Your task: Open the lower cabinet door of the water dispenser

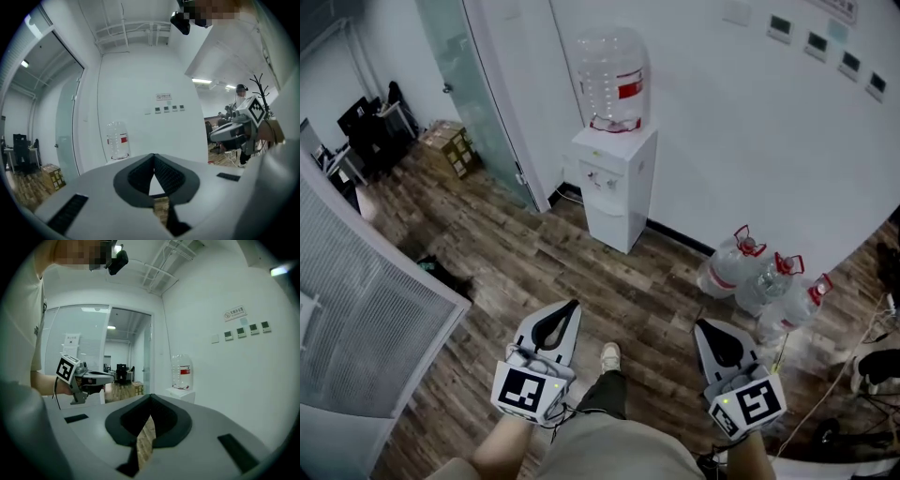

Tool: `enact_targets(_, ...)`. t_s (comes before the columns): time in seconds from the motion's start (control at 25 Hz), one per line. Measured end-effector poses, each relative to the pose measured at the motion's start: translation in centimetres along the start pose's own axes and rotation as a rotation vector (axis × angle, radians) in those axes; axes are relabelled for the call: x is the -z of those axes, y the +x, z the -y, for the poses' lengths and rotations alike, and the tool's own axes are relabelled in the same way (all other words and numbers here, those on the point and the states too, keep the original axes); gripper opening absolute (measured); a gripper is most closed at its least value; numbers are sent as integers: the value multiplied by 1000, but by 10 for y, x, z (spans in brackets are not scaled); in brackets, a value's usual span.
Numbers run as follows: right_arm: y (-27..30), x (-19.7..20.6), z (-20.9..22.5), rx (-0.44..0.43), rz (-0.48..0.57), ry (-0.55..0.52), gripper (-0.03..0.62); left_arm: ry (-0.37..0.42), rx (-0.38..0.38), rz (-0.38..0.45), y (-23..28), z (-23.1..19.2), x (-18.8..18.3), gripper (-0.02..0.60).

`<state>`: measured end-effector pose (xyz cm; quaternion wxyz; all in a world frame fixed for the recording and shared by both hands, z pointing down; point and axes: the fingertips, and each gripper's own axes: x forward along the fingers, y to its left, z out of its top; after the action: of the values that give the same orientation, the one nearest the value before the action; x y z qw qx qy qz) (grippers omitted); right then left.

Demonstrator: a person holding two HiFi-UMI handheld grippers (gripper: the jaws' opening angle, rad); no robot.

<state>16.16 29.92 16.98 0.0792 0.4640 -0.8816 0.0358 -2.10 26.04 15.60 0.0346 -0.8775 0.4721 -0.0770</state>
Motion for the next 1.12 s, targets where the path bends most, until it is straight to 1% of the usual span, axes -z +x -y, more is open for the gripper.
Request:
enact_targets(0.16, 78, -11, 29, 17, -40, 15, 8, 6, 23, -8, 58, -60, 3, 6)
enact_targets(0.28, 131, -23, 46, 25, -65, 11, 6, -14, 37, -6, 94, -103, 3, 6)
enact_targets(0.4, 176, -37, 62, 33, -70, 5, 6, -32, 45, -18, 125, -142, 4, 6)
enact_targets(0.48, 201, -44, 73, 43, -68, -1, 6, -29, 52, -22, 144, -162, 5, 6)
enact_targets(0.64, 239, -50, 90, 44, -72, 4, 6, -27, 54, -16, 167, -187, 7, 6)
enact_targets(0.84, 274, -55, 105, 22, -88, -7, 6, -50, 38, -26, 189, -206, 17, 6)
enact_targets(1.0, 299, -46, 121, 5, -103, -3, 8, -60, 54, -25, 210, -213, 23, 6)
enact_targets(1.12, 318, -39, 136, -18, -116, 8, 6, -66, 30, -40, 227, -218, 28, 6)
